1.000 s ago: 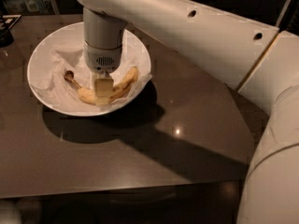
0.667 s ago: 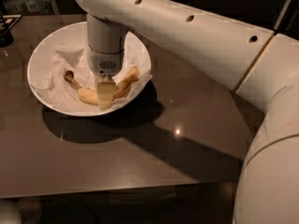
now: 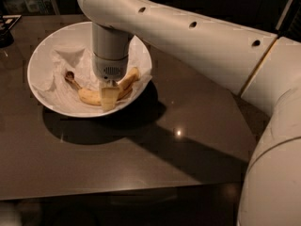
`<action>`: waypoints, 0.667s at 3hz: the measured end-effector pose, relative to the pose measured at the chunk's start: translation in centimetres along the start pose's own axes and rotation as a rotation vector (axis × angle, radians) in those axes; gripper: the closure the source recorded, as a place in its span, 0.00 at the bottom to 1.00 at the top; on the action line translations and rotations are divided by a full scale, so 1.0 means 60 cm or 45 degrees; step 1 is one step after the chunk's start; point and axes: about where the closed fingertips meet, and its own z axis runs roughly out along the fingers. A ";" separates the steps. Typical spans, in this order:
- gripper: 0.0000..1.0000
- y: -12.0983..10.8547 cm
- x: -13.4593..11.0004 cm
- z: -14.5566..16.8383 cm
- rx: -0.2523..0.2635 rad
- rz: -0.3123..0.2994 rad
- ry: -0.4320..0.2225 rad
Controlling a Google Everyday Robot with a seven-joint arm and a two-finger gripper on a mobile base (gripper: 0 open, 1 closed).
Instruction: Pick banana from white bowl
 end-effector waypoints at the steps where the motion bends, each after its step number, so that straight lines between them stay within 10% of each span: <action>1: 0.85 0.000 0.000 0.001 -0.001 0.000 0.001; 2: 1.00 0.001 0.000 0.001 0.000 0.000 0.001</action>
Offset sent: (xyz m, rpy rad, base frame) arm -0.0001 0.0000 -0.0006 -0.0007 0.0003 0.0003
